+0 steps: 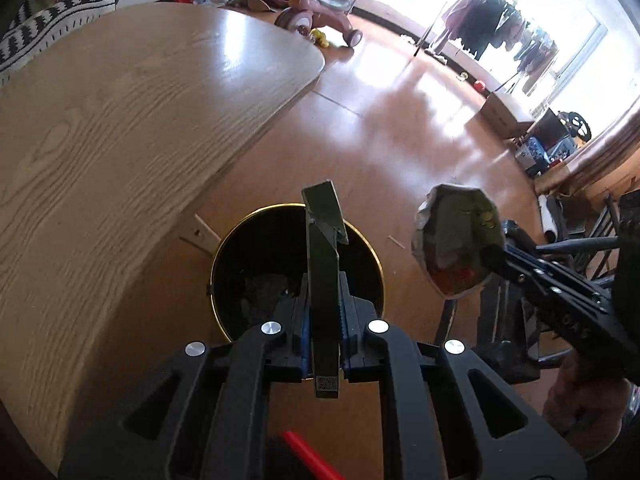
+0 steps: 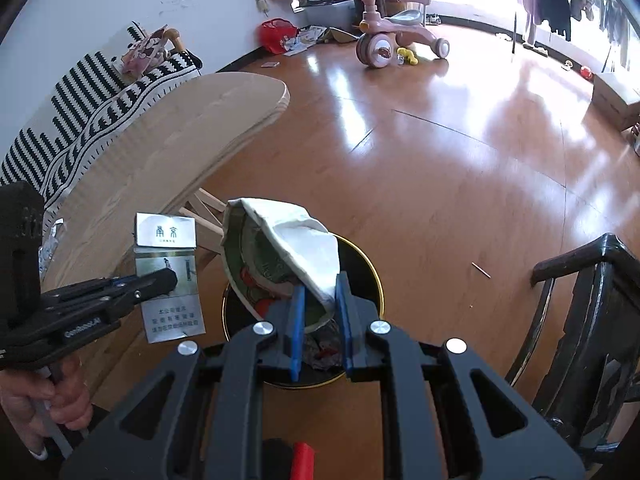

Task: Collect trash
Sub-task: 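Carry the box and container over the bin and release both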

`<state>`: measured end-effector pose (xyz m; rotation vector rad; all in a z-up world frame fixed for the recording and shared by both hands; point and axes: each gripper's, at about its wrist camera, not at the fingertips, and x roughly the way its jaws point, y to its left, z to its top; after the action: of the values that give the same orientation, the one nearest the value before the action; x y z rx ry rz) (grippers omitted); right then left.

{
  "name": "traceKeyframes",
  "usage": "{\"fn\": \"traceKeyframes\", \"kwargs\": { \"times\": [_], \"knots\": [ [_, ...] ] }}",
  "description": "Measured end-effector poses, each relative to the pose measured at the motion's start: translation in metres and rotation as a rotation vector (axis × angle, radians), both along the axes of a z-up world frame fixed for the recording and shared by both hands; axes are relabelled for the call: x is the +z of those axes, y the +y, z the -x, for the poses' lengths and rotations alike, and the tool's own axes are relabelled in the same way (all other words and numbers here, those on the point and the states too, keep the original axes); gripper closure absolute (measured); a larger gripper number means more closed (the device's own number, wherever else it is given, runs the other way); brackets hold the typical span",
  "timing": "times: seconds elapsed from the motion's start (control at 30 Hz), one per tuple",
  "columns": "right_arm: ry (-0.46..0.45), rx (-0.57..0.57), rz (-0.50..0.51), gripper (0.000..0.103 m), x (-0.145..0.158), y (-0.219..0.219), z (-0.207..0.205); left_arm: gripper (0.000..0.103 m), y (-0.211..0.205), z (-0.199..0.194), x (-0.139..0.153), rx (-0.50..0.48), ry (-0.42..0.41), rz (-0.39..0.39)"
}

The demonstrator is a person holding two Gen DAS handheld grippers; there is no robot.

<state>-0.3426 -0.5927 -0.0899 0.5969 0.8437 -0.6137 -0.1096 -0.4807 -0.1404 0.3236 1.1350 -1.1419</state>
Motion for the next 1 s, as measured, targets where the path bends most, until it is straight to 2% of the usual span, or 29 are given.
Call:
{"fn": "traceKeyframes", "kwargs": {
  "times": [0.23, 0.4, 0.73, 0.77, 0.8, 0.87, 0.9, 0.93, 0.97, 1.0],
  "knots": [
    [0.001, 0.002, -0.003, 0.088, -0.002, 0.001, -0.002, 0.092, 0.0, -0.001, -0.005, 0.009, 0.006, 0.007],
    [0.0, 0.011, -0.002, 0.088, -0.002, 0.0, -0.004, 0.08, 0.004, -0.001, -0.002, 0.038, 0.007, 0.007],
    [0.013, 0.029, -0.01, 0.088, -0.01, -0.003, -0.012, 0.079, 0.013, -0.007, 0.007, 0.088, 0.021, 0.029],
    [0.015, 0.032, -0.012, 0.088, -0.011, -0.004, -0.014, 0.074, 0.015, -0.007, 0.009, 0.093, 0.026, 0.046],
    [0.019, 0.037, -0.018, 0.088, -0.012, -0.005, -0.017, 0.065, 0.017, -0.006, 0.01, 0.1, 0.029, 0.061],
    [0.019, 0.034, -0.033, 0.087, -0.016, -0.011, -0.021, 0.052, 0.022, -0.006, 0.018, 0.118, 0.023, 0.106],
    [0.019, 0.031, -0.048, 0.083, -0.018, -0.014, -0.024, 0.047, 0.025, -0.006, 0.022, 0.125, 0.018, 0.125],
    [0.02, 0.028, -0.059, 0.06, -0.02, -0.016, -0.025, 0.045, 0.027, -0.006, 0.024, 0.13, 0.017, 0.137],
    [0.01, 0.017, -0.059, 0.033, -0.021, -0.018, -0.027, 0.042, 0.03, -0.008, 0.028, 0.14, 0.02, 0.153],
    [0.0, 0.011, -0.052, 0.029, -0.02, -0.019, -0.026, 0.039, 0.032, -0.01, 0.029, 0.148, 0.023, 0.159]
  ]
}}
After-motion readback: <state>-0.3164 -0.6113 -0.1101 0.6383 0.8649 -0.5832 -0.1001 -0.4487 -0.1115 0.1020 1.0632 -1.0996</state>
